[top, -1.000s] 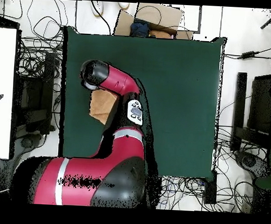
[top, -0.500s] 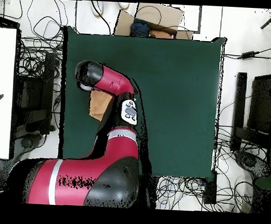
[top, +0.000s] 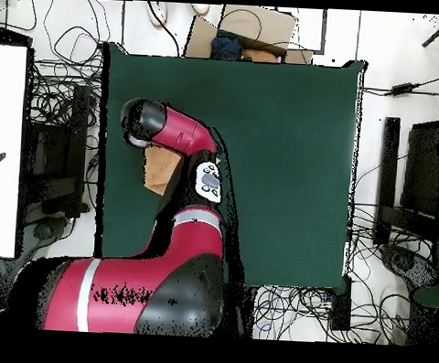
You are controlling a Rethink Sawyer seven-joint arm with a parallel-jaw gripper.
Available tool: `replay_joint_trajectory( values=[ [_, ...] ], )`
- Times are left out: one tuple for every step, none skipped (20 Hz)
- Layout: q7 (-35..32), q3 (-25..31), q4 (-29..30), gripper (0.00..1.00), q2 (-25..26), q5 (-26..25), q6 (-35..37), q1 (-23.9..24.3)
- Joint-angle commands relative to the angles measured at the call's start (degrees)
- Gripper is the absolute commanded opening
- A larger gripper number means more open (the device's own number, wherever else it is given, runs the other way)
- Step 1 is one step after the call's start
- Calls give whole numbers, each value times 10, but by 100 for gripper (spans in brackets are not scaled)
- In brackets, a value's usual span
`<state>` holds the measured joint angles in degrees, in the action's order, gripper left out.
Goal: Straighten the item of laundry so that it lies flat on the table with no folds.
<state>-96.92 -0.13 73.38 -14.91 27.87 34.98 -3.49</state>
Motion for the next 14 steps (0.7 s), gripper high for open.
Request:
replay_joint_trajectory(
  values=[
    [-197, -23, 50, 0, 12, 15, -72, -30],
    [-203, -39, 44, 0, 16, 11, -77, -40],
    [-209, -54, 38, 0, 22, 9, -80, -48],
    [-212, -64, 34, 0, 25, 8, -83, -54],
    [-215, -73, 31, 0, 27, 9, -80, -59],
    [-216, -80, 28, 0, 30, 10, -78, -62],
    [-217, -87, 25, 0, 32, 11, -76, -65],
    [-215, -92, 24, 0, 34, 11, -80, -68],
    [-212, -96, 22, 0, 36, 11, -84, -69],
    [-211, -100, 21, 0, 38, 11, -87, -71],
    [-209, -102, 21, 0, 38, 11, -90, -72],
    [-207, -101, 21, 0, 39, 12, -92, -70],
    [-206, -100, 21, 0, 39, 13, -93, -69],
    [-204, -96, 24, 0, 37, 14, -99, -68]
  ],
)
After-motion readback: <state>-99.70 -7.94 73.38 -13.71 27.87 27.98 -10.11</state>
